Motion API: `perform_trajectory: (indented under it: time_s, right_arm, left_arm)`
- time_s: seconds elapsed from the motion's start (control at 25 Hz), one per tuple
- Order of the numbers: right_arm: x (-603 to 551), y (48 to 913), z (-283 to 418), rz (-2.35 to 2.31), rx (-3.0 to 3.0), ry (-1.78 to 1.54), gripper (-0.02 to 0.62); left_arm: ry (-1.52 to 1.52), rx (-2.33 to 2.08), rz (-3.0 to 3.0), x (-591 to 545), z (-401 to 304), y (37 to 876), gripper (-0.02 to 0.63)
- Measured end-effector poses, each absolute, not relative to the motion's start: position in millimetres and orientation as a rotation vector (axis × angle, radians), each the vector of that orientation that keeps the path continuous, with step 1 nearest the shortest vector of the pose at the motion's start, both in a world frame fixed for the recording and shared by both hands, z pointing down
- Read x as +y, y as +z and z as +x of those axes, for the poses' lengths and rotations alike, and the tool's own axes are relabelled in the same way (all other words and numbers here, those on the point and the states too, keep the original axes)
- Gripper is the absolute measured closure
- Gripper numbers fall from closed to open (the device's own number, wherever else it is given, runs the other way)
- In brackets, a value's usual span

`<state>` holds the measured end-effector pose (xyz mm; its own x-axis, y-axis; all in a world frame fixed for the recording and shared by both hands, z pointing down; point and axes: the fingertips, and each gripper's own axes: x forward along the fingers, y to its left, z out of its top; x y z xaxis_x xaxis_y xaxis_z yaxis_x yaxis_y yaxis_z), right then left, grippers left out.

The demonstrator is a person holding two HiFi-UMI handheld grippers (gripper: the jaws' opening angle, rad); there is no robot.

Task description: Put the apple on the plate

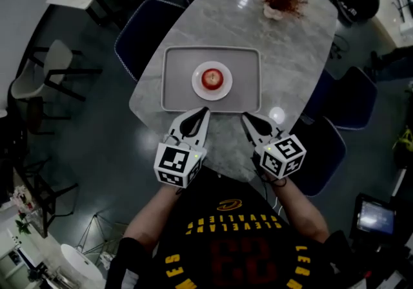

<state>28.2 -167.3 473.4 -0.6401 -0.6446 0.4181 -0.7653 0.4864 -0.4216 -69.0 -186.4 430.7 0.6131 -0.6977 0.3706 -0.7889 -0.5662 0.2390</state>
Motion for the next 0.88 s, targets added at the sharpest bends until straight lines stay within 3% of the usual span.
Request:
perform_trajectory:
  time_s: [0.4, 0.88]
  right_arm:
    - [-95, 419, 76, 1.357, -2.591, 0.695, 0.589]
    - [-46, 382, 80, 1.270, -2.746, 0.474, 0.589]
  left_arm:
    - [0.220, -1.148, 2.540, -97, 9, 391, 0.604]
    - [0.201, -1.192, 2.634, -47, 38, 369, 0.604]
